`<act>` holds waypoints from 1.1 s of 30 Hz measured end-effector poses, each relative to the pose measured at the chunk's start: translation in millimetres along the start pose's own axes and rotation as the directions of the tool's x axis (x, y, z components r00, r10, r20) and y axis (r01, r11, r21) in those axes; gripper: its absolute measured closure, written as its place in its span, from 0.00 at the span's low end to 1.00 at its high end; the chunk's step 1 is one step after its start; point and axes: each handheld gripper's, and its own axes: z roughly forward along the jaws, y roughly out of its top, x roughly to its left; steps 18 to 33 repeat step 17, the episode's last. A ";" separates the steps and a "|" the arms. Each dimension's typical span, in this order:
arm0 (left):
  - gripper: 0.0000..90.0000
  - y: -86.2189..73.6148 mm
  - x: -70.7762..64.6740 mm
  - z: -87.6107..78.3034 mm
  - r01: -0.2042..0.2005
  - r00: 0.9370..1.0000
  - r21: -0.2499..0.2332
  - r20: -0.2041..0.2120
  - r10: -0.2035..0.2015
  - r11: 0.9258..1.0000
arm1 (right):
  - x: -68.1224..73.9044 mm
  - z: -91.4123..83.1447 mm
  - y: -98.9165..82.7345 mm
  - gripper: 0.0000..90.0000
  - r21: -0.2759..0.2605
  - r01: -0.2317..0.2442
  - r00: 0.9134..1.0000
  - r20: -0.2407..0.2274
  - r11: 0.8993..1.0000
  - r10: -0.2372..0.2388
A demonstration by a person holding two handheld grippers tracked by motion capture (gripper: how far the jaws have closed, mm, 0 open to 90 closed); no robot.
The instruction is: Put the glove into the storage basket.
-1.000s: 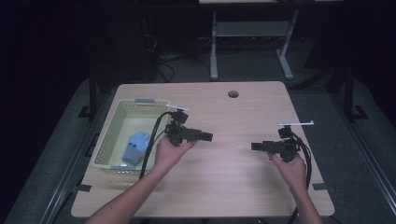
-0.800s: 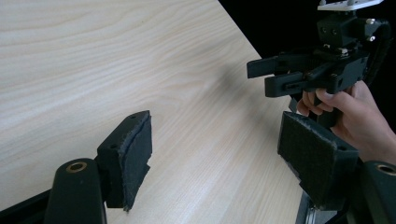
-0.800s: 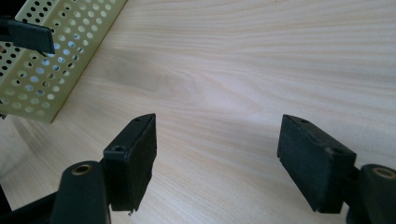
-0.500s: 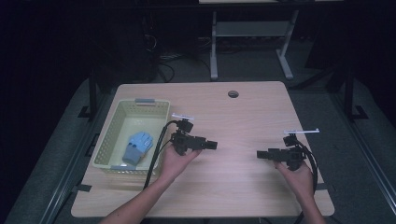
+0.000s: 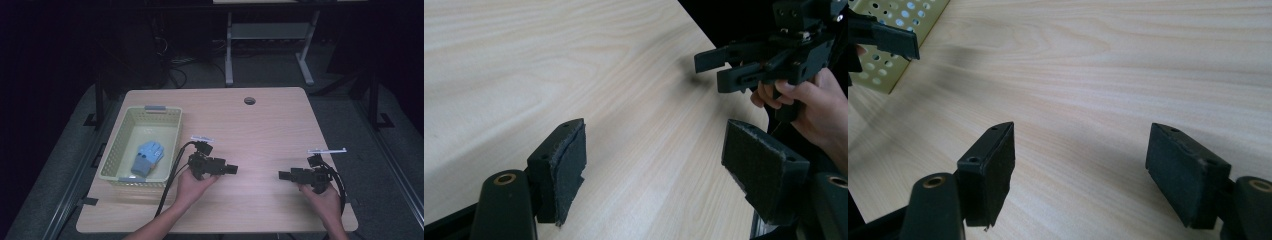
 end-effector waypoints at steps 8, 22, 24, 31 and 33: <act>0.28 -20.4 -4.2 -2.0 -0.023 1.000 -0.001 0.010 0.023 1.000 | 8.5 4.6 -9.0 0.30 -0.009 0.035 0.999 0.000 0.999 -0.035; 0.29 -45.3 -9.5 -5.5 -0.080 0.997 -0.020 -0.003 0.080 0.997 | 19.7 8.6 -17.5 0.29 -0.010 0.089 0.996 0.000 0.996 -0.089; 0.29 -45.3 -9.5 -5.5 -0.080 0.997 -0.020 -0.003 0.080 0.997 | 19.7 8.6 -17.5 0.29 -0.010 0.089 0.996 0.000 0.996 -0.089; 0.29 -45.3 -9.5 -5.5 -0.080 0.997 -0.020 -0.003 0.080 0.997 | 19.7 8.6 -17.5 0.29 -0.010 0.089 0.996 0.000 0.996 -0.089; 0.29 -45.3 -9.5 -5.5 -0.080 0.997 -0.020 -0.003 0.080 0.997 | 19.7 8.6 -17.5 0.29 -0.010 0.089 0.996 0.000 0.996 -0.089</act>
